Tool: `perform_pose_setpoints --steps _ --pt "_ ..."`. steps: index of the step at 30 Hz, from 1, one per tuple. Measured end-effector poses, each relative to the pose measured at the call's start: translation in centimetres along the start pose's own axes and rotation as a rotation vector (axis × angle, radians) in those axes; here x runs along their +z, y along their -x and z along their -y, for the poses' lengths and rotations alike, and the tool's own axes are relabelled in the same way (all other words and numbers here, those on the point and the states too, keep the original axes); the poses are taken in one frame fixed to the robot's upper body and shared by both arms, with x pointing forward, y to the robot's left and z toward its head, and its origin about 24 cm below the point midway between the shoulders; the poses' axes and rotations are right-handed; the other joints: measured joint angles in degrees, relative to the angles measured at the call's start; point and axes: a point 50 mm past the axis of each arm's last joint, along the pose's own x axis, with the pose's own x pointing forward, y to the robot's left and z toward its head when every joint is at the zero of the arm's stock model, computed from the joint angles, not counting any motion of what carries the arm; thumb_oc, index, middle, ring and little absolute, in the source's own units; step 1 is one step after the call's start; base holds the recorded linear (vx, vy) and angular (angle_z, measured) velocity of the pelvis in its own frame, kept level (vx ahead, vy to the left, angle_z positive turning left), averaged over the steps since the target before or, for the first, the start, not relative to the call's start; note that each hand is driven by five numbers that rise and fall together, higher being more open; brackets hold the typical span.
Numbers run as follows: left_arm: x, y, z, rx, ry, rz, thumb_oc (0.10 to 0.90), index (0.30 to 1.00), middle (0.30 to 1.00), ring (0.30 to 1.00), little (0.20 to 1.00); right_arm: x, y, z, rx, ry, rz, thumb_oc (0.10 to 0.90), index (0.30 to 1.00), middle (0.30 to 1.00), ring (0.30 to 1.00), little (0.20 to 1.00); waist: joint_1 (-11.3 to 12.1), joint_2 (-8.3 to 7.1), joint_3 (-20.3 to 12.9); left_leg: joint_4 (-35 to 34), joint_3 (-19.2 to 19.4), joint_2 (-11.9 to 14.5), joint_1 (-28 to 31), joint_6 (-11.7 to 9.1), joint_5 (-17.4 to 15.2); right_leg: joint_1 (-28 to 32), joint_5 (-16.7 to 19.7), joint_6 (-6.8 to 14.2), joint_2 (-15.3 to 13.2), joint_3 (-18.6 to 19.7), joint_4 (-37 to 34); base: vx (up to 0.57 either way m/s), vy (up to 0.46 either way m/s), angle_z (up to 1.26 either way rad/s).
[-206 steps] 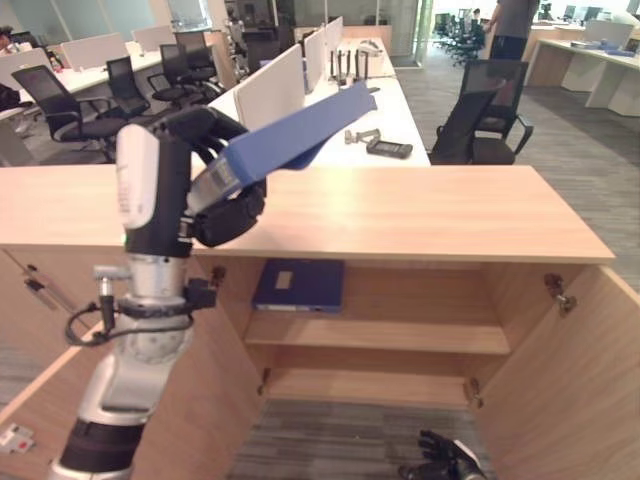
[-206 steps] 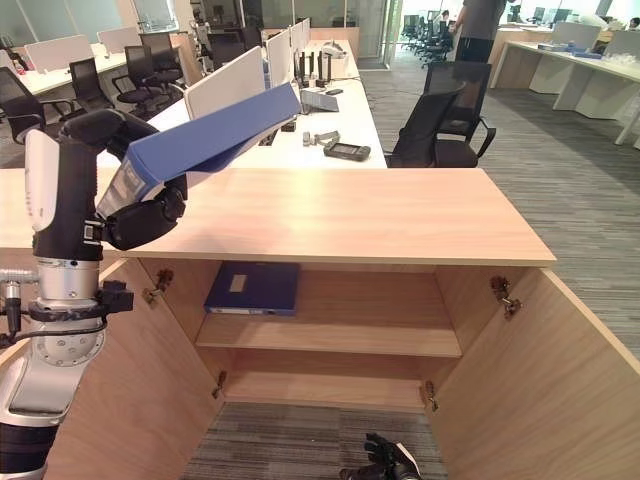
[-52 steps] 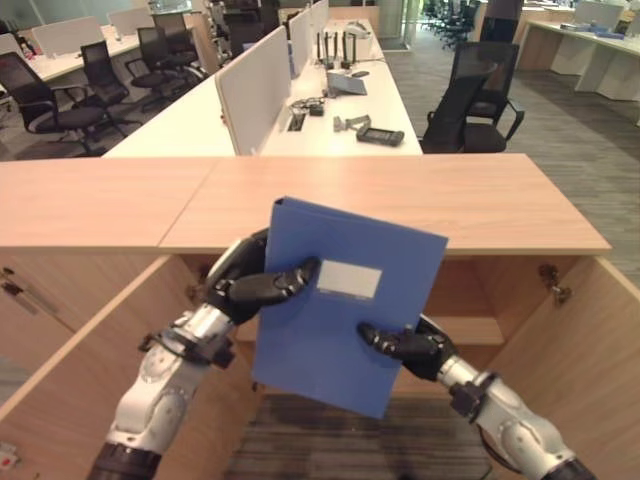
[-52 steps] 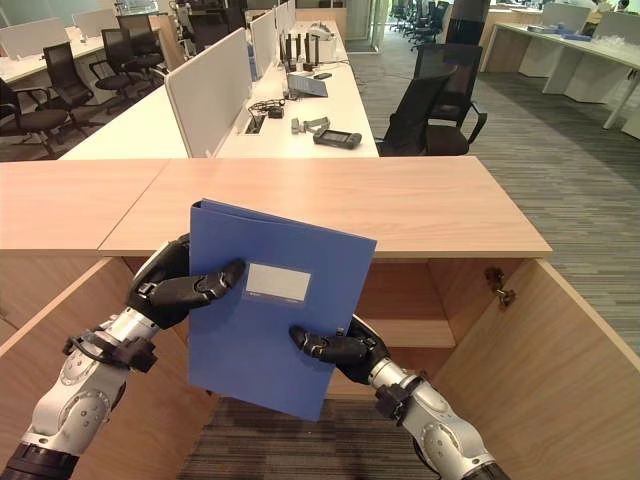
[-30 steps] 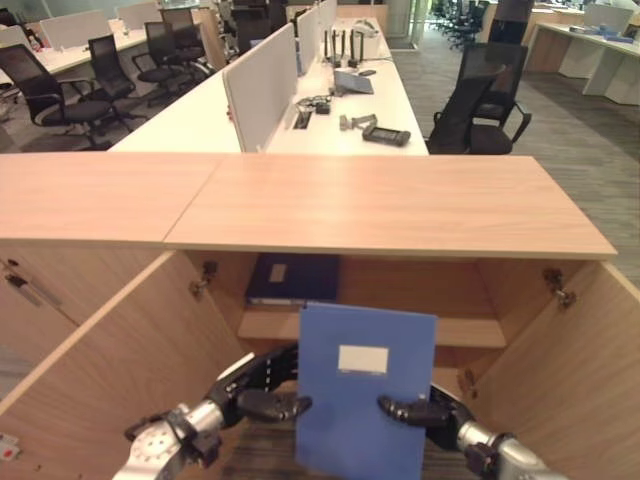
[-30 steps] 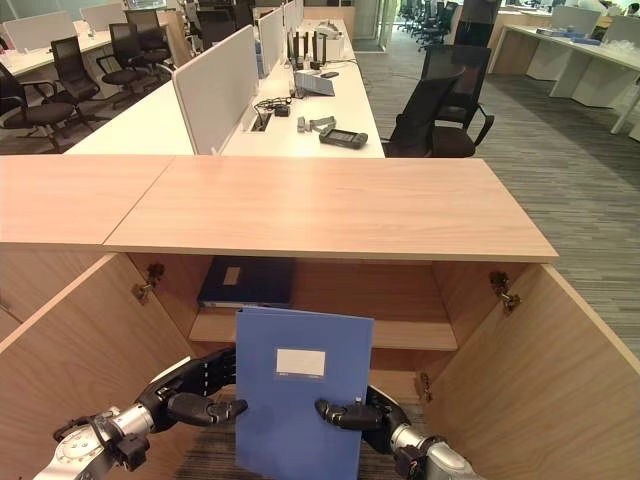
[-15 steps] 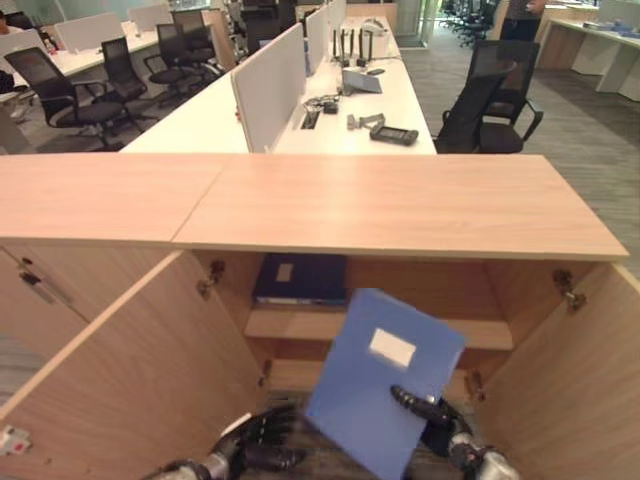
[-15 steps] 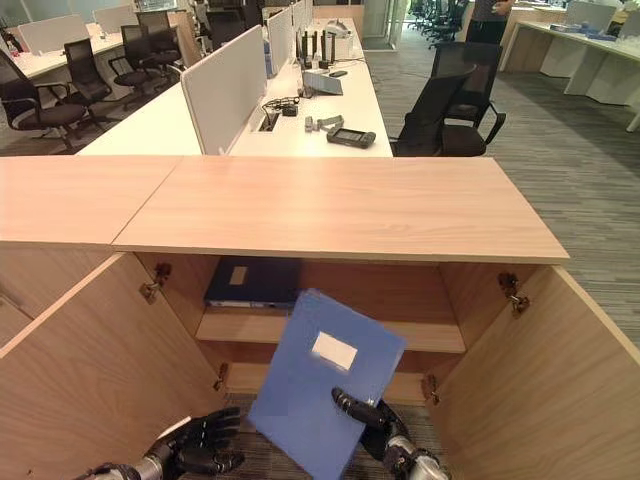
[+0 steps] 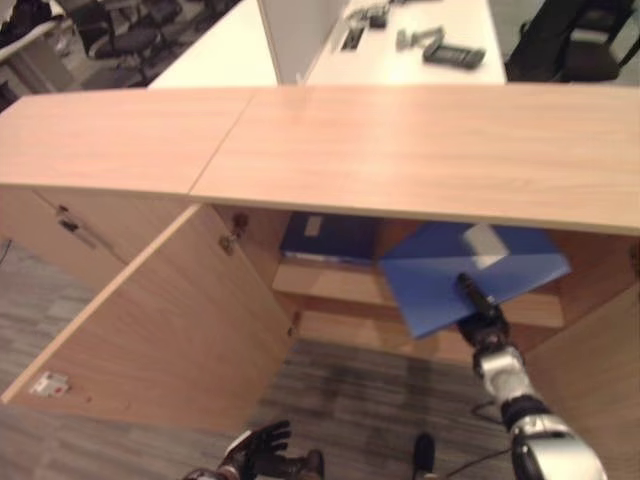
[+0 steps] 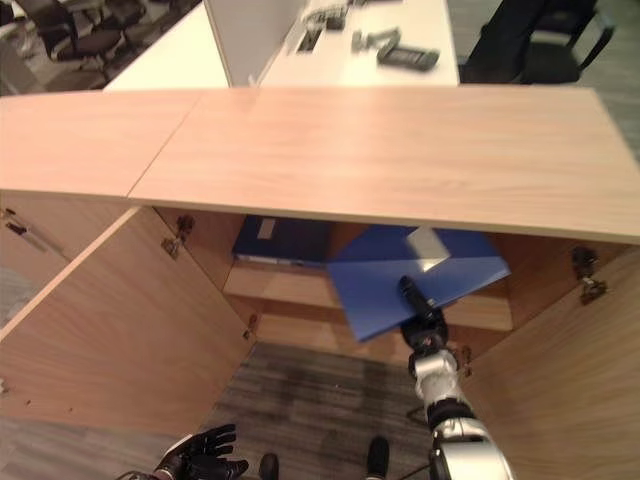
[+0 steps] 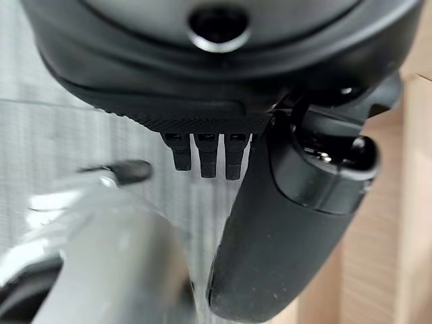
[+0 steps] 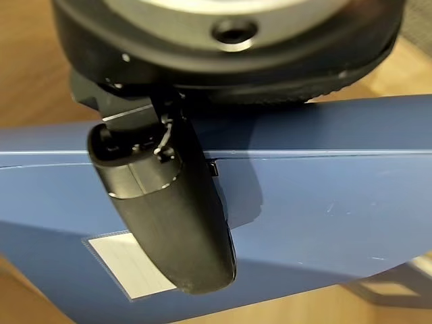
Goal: Put the empty folder in the office cabinet
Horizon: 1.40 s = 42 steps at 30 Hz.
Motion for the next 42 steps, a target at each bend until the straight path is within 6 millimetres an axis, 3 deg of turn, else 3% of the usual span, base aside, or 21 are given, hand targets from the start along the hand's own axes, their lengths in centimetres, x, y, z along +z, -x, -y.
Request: perform_pose_setpoints --steps 5,11,13,15,18,22,26,30,32,36,42 --pt "2.8 -0.9 -0.2 -0.005 -0.005 0.081 0.8 0.9 0.9 0.9 0.9 4.0 -1.7 -2.9 -0.026 -0.066 0.098 0.4 0.3 0.3 0.3 0.3 1.28 -0.28 3.52 1.72 -0.25 0.01 -4.59 -0.06 0.12 -3.78 0.78 -0.2 0.01 0.06 0.04 -0.02 -0.019 0.02" --pt "5.0 -1.5 0.0 -0.027 -0.03 0.142 0.8 0.9 0.9 0.9 0.9 12.8 -2.1 -8.4 0.036 -0.208 0.309 0.4 0.3 0.3 0.3 0.3 2.66 1.03 7.43 4.21 -1.35 -0.05 -10.59 0.04 -0.08 -7.99 1.66 -1.17 -0.02 -0.66 0.14 0.01 -0.036 0.07" --pt "5.4 -1.6 0.0 -0.03 -0.037 0.154 0.8 0.9 0.9 0.9 0.9 16.0 -1.6 -11.5 0.083 -0.306 0.378 0.4 0.3 0.3 0.3 0.3 2.89 1.8 7.99 6.54 -1.46 -0.14 -14.27 0.13 -0.45 -11.99 0.22 -1.29 -0.48 -0.92 3.73 -0.01 -0.05 0.08" --pt "5.8 -1.7 0.1 -0.035 -0.055 0.158 0.8 0.9 0.9 0.9 0.9 17.5 -1.2 -13.0 0.117 -0.357 0.423 0.4 0.3 0.3 0.3 0.3 3.23 2.23 8.41 8.32 -1.49 -0.16 -16.08 0.15 -1.01 -14.18 -1.36 -1.47 -0.81 -1.05 6.84 0.01 -0.045 0.06" --pt "7.0 -1.4 -0.3 -0.053 -0.125 0.185 0.8 0.9 0.9 0.9 0.9 20.0 -0.2 -15.7 0.166 -0.407 0.469 0.4 0.3 0.3 0.3 0.3 4.3 3.06 8.87 15.37 -2.81 -0.5 -20.77 0.17 -4.43 -20.7 -7.19 -1.76 -2.27 -1.03 18.6 -0.02 -0.03 0.12" --pt "7.9 -1.1 -1.1 -0.037 -0.152 0.209 0.8 0.9 0.9 0.9 0.9 21.1 0.6 -18.2 0.214 -0.45 0.488 0.4 0.3 0.3 0.3 0.3 5.47 3.3 8.98 20.19 -3.23 -1.74 -24.09 0.04 -6.77 -25.99 -11.45 -1.8 -4.31 0.04 27.57 -0.05 -0.012 0.11" --pt "8.5 -0.8 -1.8 -0.01 -0.131 0.231 0.8 0.9 0.9 0.9 0.9 22.0 1.6 -20.8 0.238 -0.504 0.497 0.4 0.3 0.3 0.3 0.3 5.94 3.73 8.92 30.4 -4.01 -3.12 -31.74 0.01 -10.82 -33.91 -15.71 -1.94 -6.35 1.93 38.24 -0.03 -0.001 0.08" --pt "8.5 -0.7 -1.7 -0.013 -0.131 0.233 0.8 0.9 0.9 0.9 0.9 22.1 1.8 -20.9 0.205 -0.533 0.511 0.4 0.3 0.3 0.3 0.3 6.5 3.92 8.86 34.43 -4.29 -3.48 -34.94 0.1 -12.04 -37.08 -17.01 -2.35 -7.02 2.33 42.34 0.02 -0.013 0.08" --pt "8.8 -0.6 -1.3 -0.031 -0.141 0.249 0.8 0.9 0.9 0.9 0.9 22.6 2.3 -21.8 0.209 -0.507 0.54 0.4 0.3 0.3 0.3 0.3 6.43 4.18 8.82 37.0 -4.38 -4.11 -37.51 0.07 -13.34 -40.23 -19.08 -1.6 -7.81 3.4 46.11 -0.08 0.02 0.08" --pt "9.2 -0.6 -0.9 -0.05 -0.125 0.274 0.8 0.9 0.9 0.9 0.9 23.0 2.8 -22.8 0.218 -0.465 0.556 0.4 0.3 0.3 0.3 0.3 6.66 5.21 8.17 40.25 -5.14 -4.35 -40.73 -0.6 -13.93 -43.78 -20.53 -2.03 -8.08 3.88 49.79 -0.02 -0.003 0.07" --pt "9.4 -0.6 -0.7 -0.059 -0.12 0.284 0.8 0.9 0.9 0.9 0.9 23.0 2.6 -22.4 0.203 -0.451 0.55 0.4 0.3 0.3 0.3 0.3 7.01 6.0 7.6 42.54 -5.98 -4.23 -44.61 -1.12 -13.88 -48.09 -20.79 -3.62 -7.9 4.17 52.95 -0.04 -0.009 0.02"
